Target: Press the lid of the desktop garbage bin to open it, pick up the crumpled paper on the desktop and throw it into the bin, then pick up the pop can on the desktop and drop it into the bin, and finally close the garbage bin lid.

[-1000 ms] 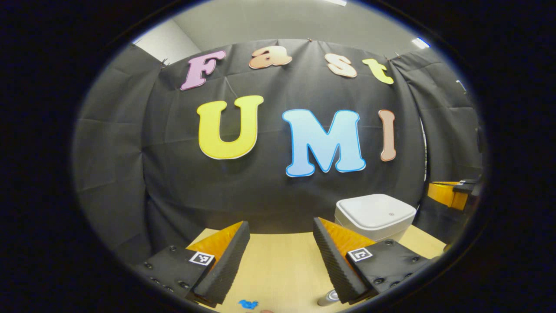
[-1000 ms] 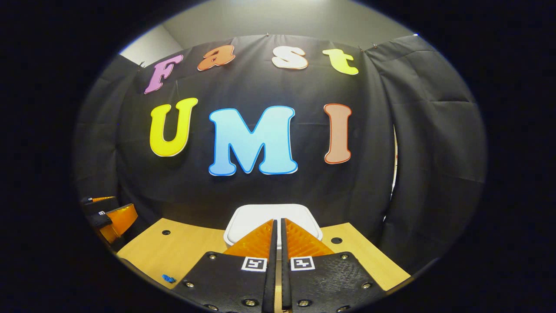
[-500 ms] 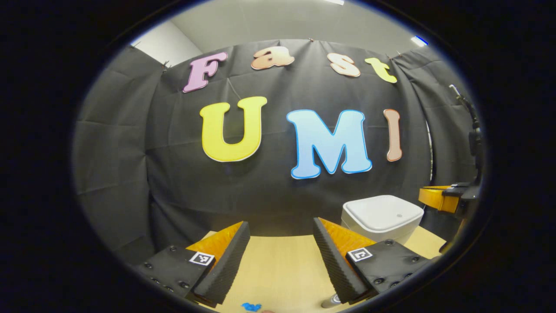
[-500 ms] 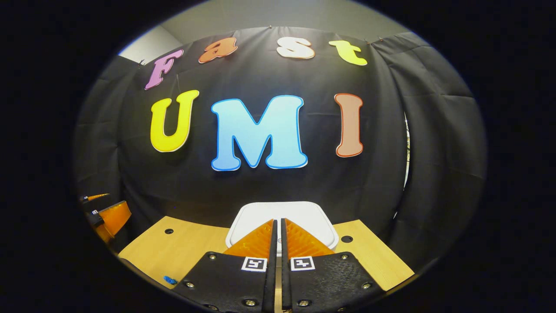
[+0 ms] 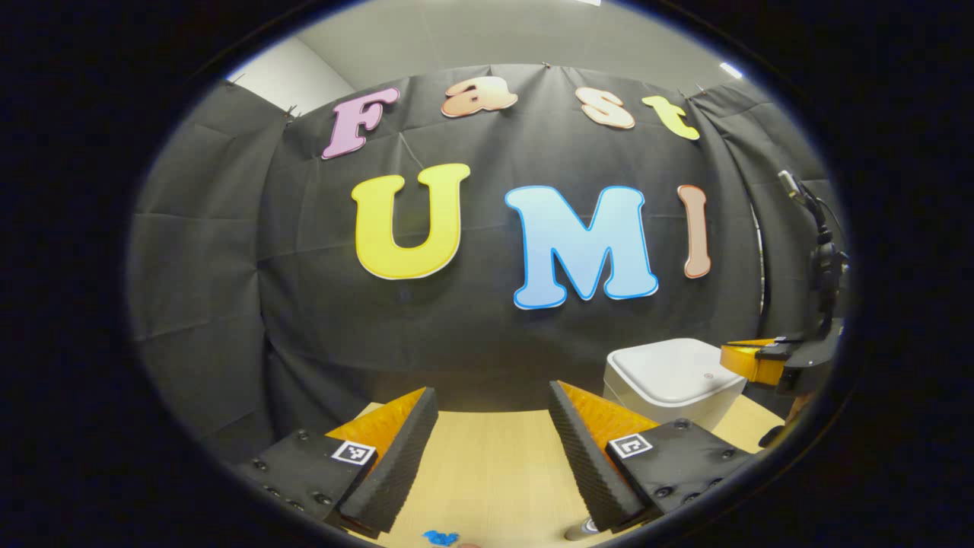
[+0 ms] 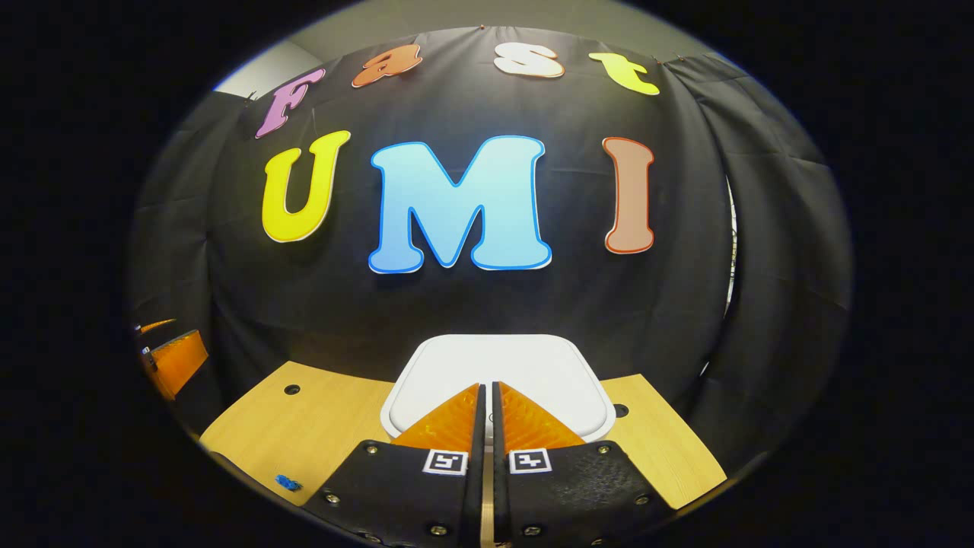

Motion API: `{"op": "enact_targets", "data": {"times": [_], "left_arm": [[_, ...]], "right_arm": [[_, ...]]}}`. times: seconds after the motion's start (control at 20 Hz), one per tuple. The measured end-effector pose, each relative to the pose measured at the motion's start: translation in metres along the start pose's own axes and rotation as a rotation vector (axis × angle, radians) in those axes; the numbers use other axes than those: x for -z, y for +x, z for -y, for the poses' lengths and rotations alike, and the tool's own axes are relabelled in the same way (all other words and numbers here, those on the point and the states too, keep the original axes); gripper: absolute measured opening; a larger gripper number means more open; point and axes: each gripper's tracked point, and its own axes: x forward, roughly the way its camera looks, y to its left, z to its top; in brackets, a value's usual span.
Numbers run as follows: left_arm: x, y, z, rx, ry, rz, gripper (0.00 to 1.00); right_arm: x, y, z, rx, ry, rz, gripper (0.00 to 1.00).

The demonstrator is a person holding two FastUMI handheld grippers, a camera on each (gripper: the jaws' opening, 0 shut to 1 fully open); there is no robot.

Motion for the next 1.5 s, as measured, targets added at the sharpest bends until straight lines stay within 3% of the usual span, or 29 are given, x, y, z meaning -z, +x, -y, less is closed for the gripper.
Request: {"op": "enact_targets", "data": {"times": [0.05, 0.15, 0.25, 0.4, 0.45, 0.5, 0.55, 0.6, 0.9, 0.95, 1.1, 1.35, 1.4, 1.5], "left_arm": [[-0.001, 0.0, -0.003, -0.003, 0.001, -0.001, 0.91], [0.001, 0.0, -0.005, -0.013, 0.002, -0.006, 0.91], [0.002, 0.001, -0.006, -0.018, 0.001, -0.009, 1.0], [0.0, 0.001, -0.009, -0.029, 0.003, -0.006, 1.0], [0.0, 0.0, -0.008, -0.029, 0.004, -0.005, 0.91], [0.0, 0.0, -0.007, -0.03, 0.004, -0.005, 1.0], [0.0, 0.0, -0.008, -0.029, 0.002, -0.005, 0.95], [-0.002, 0.0, -0.008, -0.028, 0.001, -0.005, 1.0], [-0.002, -0.003, -0.01, -0.036, 0.004, 0.001, 1.0], [-0.001, -0.004, -0.01, -0.035, 0.001, -0.004, 0.95], [0.001, -0.004, -0.009, -0.032, -0.007, -0.012, 1.0], [0.006, -0.002, -0.009, -0.032, -0.02, -0.025, 1.0], [0.006, -0.002, -0.009, -0.031, -0.021, -0.028, 0.95], [0.008, -0.001, -0.008, -0.029, -0.026, -0.032, 1.0]], "right_arm": [[0.002, 0.005, 0.001, 0.001, 0.004, -0.007, 0.06], [0.009, 0.01, 0.001, 0.001, 0.005, -0.027, 0.06], [0.014, 0.013, 0.002, 0.004, -0.001, -0.04, 0.05], [0.018, 0.016, 0.003, 0.004, -0.011, -0.047, 0.05], [0.02, 0.016, 0.003, 0.002, -0.009, -0.054, 0.06], [0.022, 0.018, 0.003, 0.001, -0.005, -0.058, 0.06], [0.023, 0.018, 0.004, 0.004, -0.002, -0.064, 0.06], [0.026, 0.019, 0.005, 0.005, 0.002, -0.068, 0.05], [0.029, 0.021, 0.004, -0.005, 0.016, -0.085, 0.06], [0.029, 0.021, 0.005, -0.01, 0.035, -0.092, 0.06], [0.031, 0.024, 0.005, -0.028, 0.098, -0.111, 0.06], [0.032, 0.023, 0.004, -0.023, 0.048, -0.098, 0.06], [0.033, 0.024, 0.003, -0.021, 0.042, -0.099, 0.06], [0.033, 0.024, 0.004, -0.024, 0.041, -0.1, 0.06]]}}
